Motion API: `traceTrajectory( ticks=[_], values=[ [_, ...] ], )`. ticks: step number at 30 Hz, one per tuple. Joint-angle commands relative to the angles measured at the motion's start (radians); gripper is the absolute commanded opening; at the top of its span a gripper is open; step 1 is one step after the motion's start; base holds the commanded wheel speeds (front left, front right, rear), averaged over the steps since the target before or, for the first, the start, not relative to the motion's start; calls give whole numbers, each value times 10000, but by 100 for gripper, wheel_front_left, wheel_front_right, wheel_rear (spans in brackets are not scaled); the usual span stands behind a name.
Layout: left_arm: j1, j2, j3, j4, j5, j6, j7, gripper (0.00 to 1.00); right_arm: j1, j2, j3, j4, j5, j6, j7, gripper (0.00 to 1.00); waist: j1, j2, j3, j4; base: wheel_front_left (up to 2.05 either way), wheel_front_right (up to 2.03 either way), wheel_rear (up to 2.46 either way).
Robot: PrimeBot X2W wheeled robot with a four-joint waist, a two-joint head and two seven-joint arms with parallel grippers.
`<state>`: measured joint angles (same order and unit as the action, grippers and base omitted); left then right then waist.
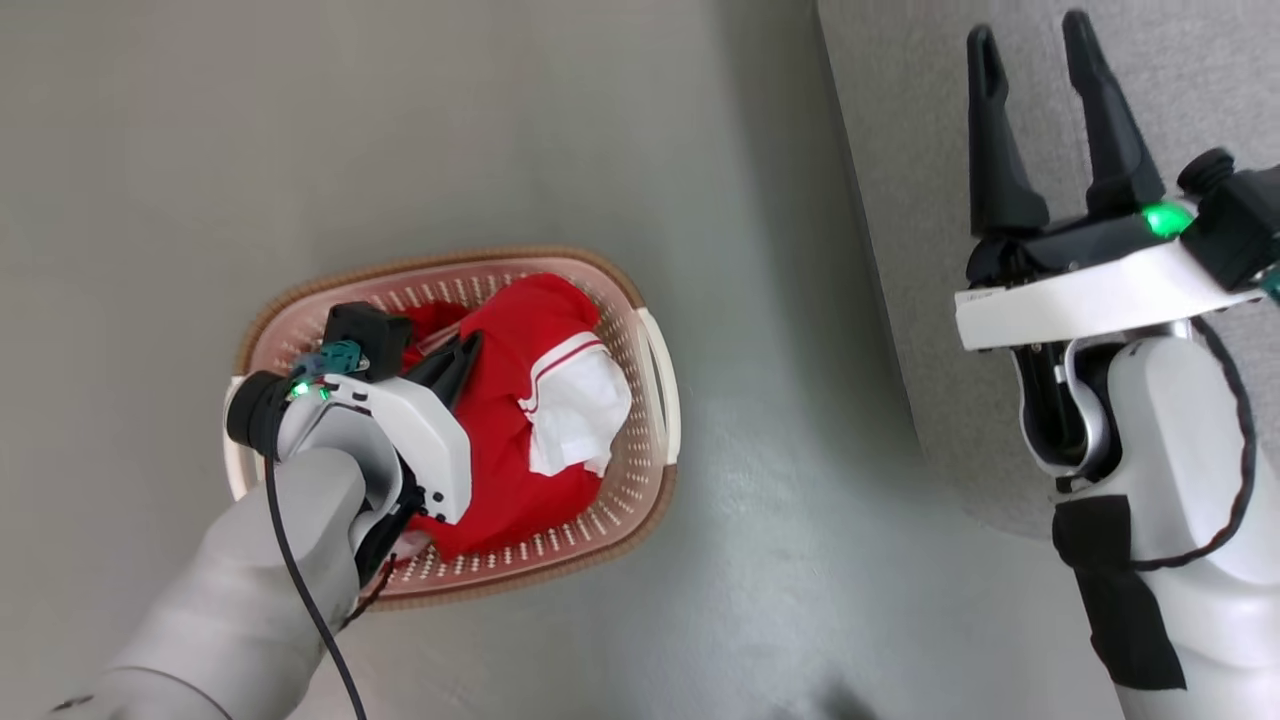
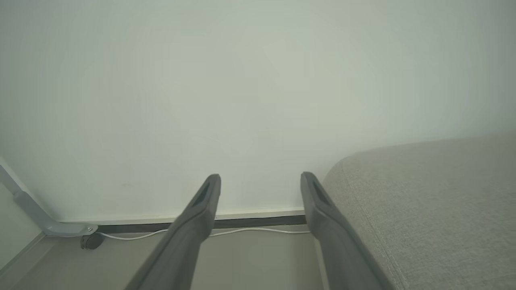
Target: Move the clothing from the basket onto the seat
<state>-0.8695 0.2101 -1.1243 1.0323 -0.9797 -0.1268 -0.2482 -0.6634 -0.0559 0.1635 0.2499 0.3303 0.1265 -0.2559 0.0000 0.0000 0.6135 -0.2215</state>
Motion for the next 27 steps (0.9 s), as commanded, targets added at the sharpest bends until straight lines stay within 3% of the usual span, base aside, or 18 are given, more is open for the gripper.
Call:
traceTrajectory(
  ticks=[1,17,27],
  values=[
    [262,200,406,-234,178,-39,-131,0,383,57,82,-115,-129,42,-59,100,0,0,-564,212,0,0,0],
    [3014,-135,4322,-2378,2505,-39,-135,0,2129,57,-355,1054,-812,42,-59,100,0,0,-3672,1173,0,0,0],
    [3992,-214,5676,-4054,3466,-39,-135,0,3041,57,-405,1441,-764,42,-59,100,0,0,-4941,1492,0,0,0]
  ],
)
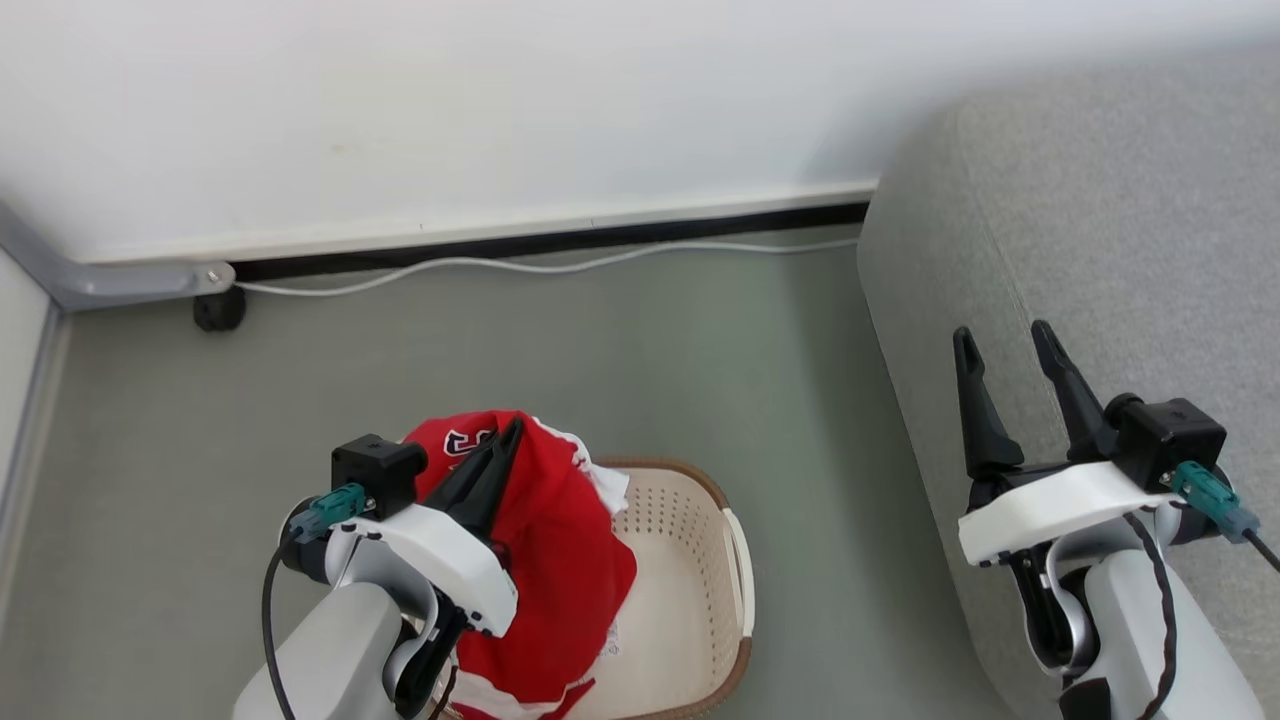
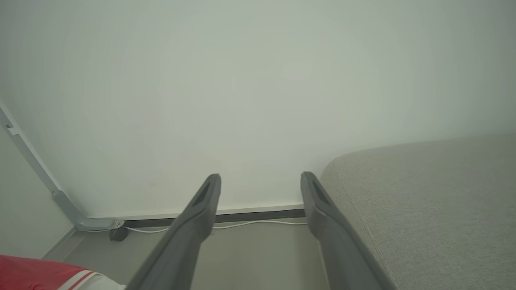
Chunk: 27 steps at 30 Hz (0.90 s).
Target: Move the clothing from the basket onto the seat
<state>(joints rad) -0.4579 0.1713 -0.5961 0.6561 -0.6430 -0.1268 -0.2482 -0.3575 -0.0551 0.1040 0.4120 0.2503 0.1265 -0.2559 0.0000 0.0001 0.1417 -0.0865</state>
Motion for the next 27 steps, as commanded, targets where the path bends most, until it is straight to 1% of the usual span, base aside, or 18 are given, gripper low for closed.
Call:
traceTrajectory(
  ticks=[1,4,5,11,18,27],
  values=[
    [-94,174,506,-473,156,-39,-135,0,30,49,192,-164,41,42,-59,100,0,-1,-271,161,0,0,0],
    [-59,179,818,-1006,335,-39,-135,0,161,49,193,-106,52,42,-59,100,0,-1,-424,235,0,0,0],
    [-59,179,818,-1006,335,-39,-135,0,161,49,193,-106,52,42,-59,100,0,-1,-424,235,0,0,0],
    [-206,194,1189,-2115,580,-39,-135,0,357,49,171,5,42,42,-59,100,0,-1,-675,400,0,0,0],
    [-794,387,1022,-3186,682,-39,-135,0,444,49,74,72,31,42,-59,100,0,-1,-859,635,0,0,0],
    [-1724,745,792,-4017,695,-38,238,0,616,49,148,146,90,42,-59,100,0,-1,-1071,765,0,0,0]
  ],
)
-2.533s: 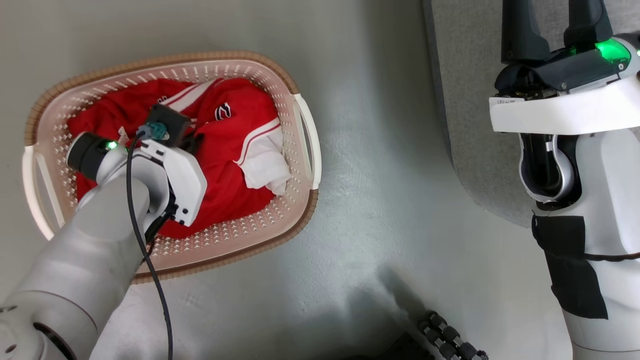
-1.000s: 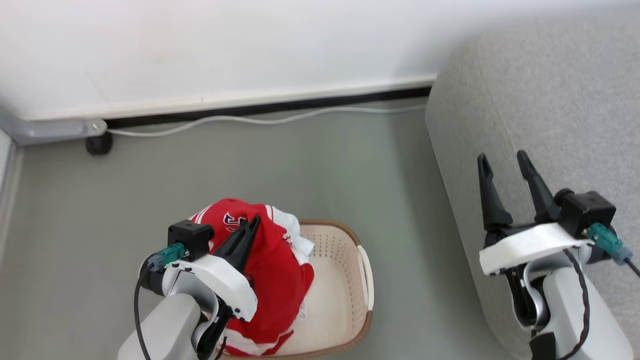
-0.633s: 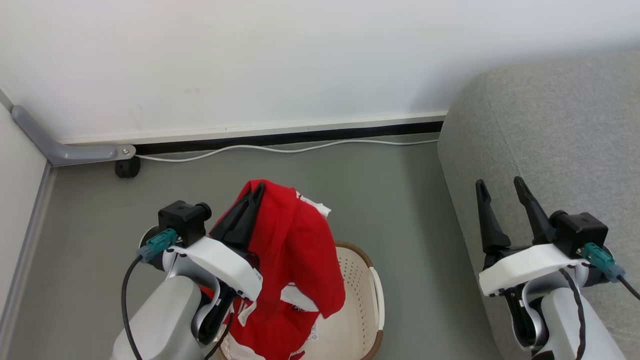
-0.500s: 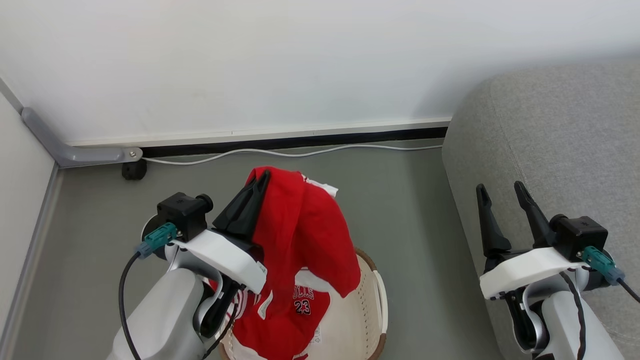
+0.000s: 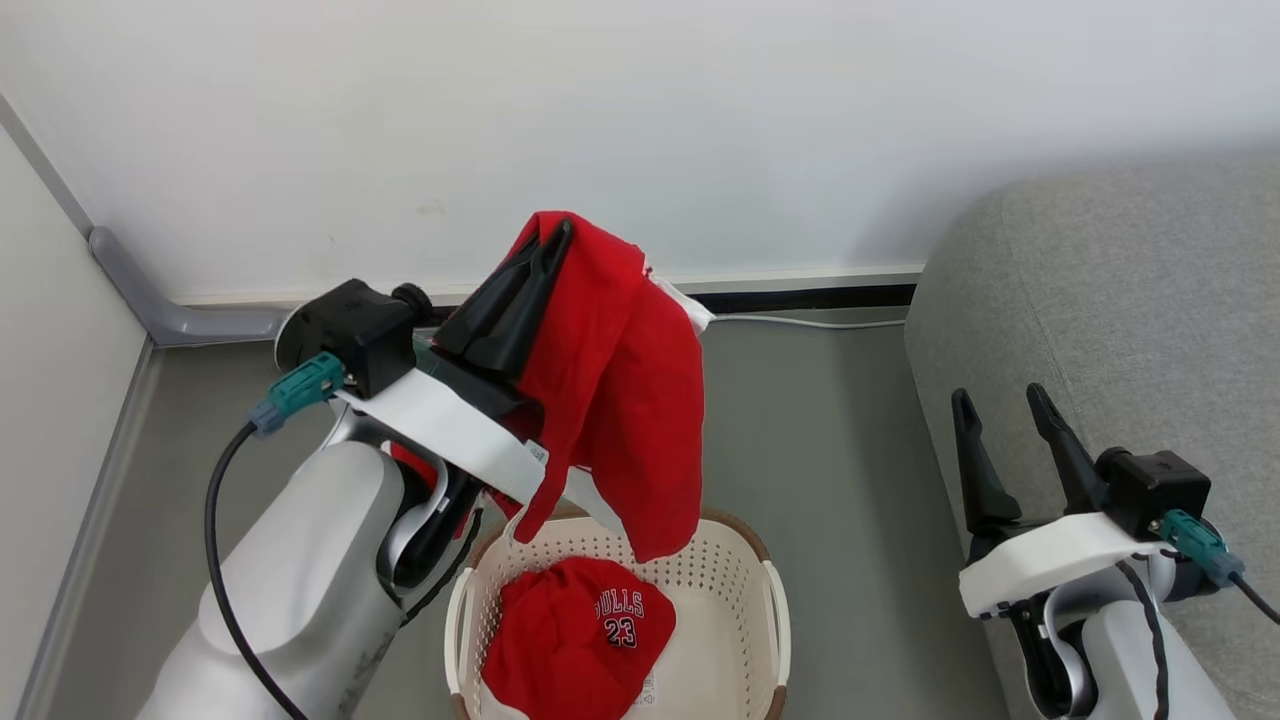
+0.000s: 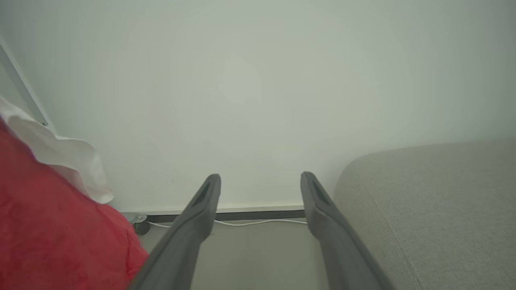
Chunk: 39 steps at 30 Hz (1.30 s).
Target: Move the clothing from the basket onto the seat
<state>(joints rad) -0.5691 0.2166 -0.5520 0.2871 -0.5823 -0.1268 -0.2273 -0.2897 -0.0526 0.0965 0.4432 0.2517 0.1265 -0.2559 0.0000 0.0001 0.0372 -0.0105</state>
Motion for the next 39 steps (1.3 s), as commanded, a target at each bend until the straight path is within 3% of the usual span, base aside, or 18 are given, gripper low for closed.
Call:
traceTrajectory(
  ticks=[1,11,25,39],
  values=[
    [-676,313,358,-387,81,-36,73,0,-46,24,250,-162,87,42,-59,100,0,-1,-47,4,0,0,0],
    [-829,323,405,-699,-48,129,266,0,-170,24,852,-376,533,42,-59,100,0,-1,-75,-90,0,0,0],
    [-685,85,150,-826,-68,246,201,0,-1004,24,3980,-1449,1676,42,-59,100,0,-1,-69,-140,0,0,0],
    [-705,-115,-234,-1219,-99,230,284,0,-2575,24,6231,580,2513,42,-59,100,0,-1,-81,183,0,0,0]
  ],
)
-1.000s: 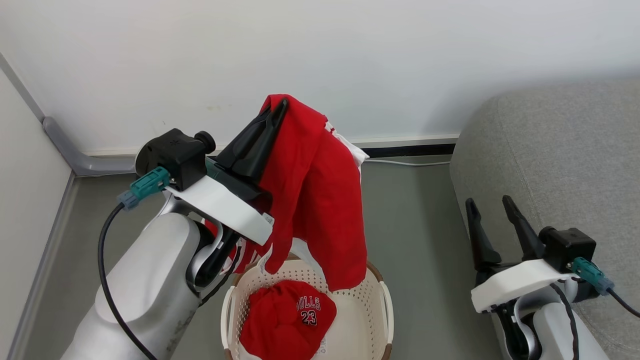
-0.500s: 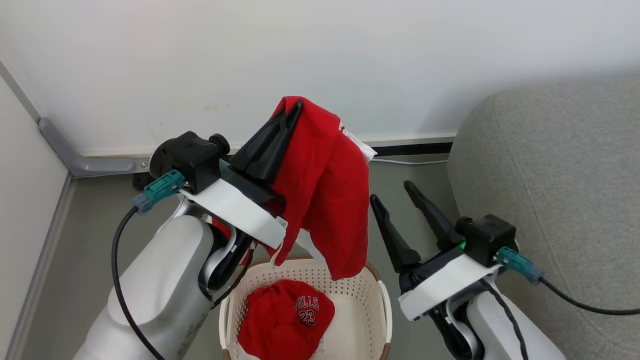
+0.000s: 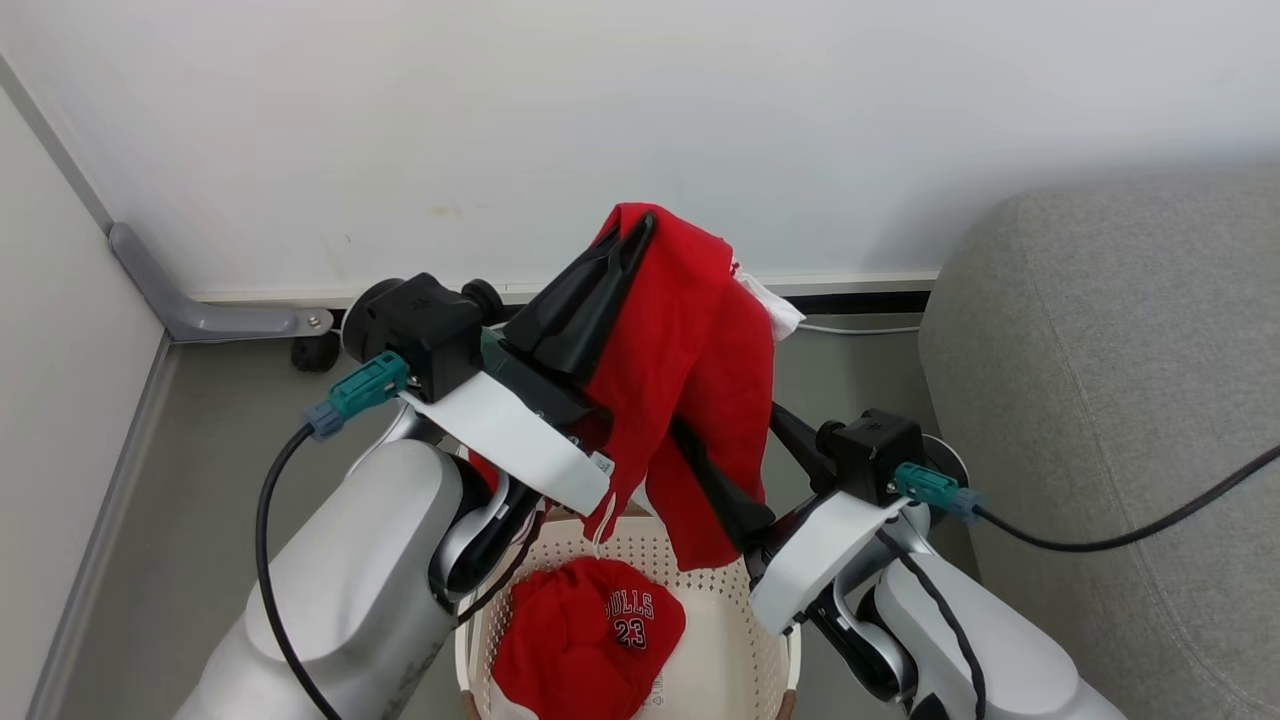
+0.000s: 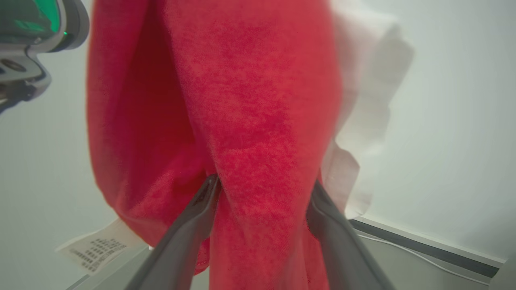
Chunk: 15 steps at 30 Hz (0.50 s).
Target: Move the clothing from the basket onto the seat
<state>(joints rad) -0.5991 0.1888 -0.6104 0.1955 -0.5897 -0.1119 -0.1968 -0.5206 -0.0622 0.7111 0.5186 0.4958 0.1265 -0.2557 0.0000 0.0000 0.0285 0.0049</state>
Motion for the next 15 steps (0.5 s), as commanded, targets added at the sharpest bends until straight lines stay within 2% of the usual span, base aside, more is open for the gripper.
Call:
traceTrajectory(
  ticks=[1,2,4,10,11,12,15],
  values=[
    [-402,152,324,-316,-30,78,-13,0,-375,120,155,-22,108,42,-61,100,0,0,5,64,0,0,0],
    [-392,138,293,-316,-37,76,-8,0,-455,120,198,91,205,42,-61,94,0,0,4,98,0,0,0],
    [-358,118,237,-277,-53,71,-7,0,-587,120,205,209,340,42,-61,0,0,0,-6,146,0,0,0],
    [-249,136,250,-50,-121,81,-129,0,-688,120,154,234,574,42,-61,0,0,0,30,124,0,0,0],
    [-217,131,267,-16,-141,82,-164,42,-678,120,121,231,563,42,-61,0,0,0,33,105,0,0,0],
    [-179,124,287,31,-173,83,-191,100,-662,120,81,222,549,42,-61,0,0,0,36,84,0,0,0],
    [-83,148,305,158,-189,72,-282,100,-581,120,-109,178,517,42,-61,0,0,0,38,14,0,0,0]
  ],
)
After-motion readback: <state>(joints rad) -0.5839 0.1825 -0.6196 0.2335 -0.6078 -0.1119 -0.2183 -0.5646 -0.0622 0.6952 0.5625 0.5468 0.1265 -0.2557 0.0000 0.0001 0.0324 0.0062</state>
